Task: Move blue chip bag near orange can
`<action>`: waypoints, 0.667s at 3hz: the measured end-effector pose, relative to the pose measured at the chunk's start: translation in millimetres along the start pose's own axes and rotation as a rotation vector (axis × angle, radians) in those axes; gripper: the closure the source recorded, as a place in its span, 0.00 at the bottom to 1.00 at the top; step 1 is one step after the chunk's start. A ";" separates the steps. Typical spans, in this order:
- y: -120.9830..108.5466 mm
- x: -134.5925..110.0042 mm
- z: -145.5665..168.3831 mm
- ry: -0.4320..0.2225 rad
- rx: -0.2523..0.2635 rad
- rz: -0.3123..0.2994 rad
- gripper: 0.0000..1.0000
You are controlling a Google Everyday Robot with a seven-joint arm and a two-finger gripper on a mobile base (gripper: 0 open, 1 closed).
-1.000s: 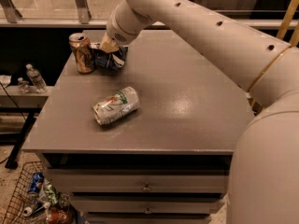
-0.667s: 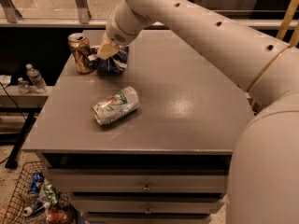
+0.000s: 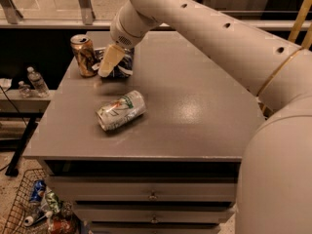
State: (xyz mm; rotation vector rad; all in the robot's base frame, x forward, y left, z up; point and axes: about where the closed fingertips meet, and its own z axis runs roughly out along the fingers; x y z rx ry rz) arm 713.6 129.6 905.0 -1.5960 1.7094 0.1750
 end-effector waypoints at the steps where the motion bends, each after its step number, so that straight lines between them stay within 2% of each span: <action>1: -14.6 17.9 -20.0 0.006 0.001 -0.002 0.00; 2: -32.3 54.3 -49.4 0.027 0.015 0.036 0.00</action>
Offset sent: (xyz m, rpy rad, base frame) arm 0.0208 -0.1474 0.0246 -0.0067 0.0267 -0.1104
